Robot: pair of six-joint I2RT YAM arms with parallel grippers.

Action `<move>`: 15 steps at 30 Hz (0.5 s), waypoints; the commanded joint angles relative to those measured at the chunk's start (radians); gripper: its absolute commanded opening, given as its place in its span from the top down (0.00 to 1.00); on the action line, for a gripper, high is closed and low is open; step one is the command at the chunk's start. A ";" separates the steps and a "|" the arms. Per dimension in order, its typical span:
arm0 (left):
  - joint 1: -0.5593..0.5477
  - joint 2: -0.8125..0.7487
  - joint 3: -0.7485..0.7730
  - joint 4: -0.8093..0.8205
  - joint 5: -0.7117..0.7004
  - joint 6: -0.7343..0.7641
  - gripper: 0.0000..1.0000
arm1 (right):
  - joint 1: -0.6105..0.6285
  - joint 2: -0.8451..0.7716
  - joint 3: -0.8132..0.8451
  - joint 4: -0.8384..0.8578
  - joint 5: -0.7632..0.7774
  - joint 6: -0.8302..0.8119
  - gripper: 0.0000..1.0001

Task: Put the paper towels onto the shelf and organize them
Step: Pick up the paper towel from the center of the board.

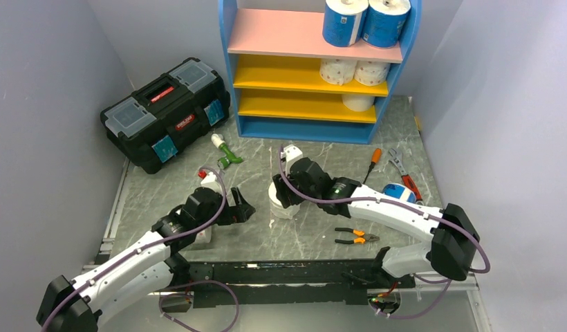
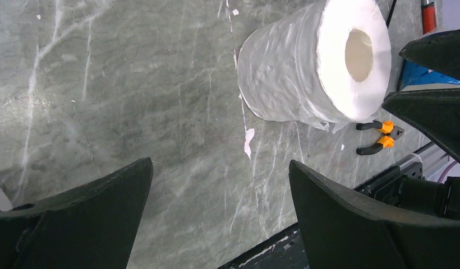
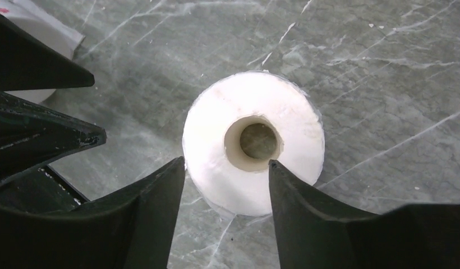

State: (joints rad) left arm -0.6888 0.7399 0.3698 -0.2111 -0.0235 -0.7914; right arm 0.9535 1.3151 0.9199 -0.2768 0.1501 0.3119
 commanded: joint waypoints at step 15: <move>-0.001 -0.034 -0.015 -0.005 -0.018 -0.021 0.02 | 0.061 0.137 0.163 -0.107 -0.026 -0.236 0.48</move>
State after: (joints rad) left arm -0.6888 0.7040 0.3531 -0.2359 -0.0315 -0.8032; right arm 1.0100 1.4368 1.0328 -0.3607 0.1123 0.1329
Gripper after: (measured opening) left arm 0.980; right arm 0.529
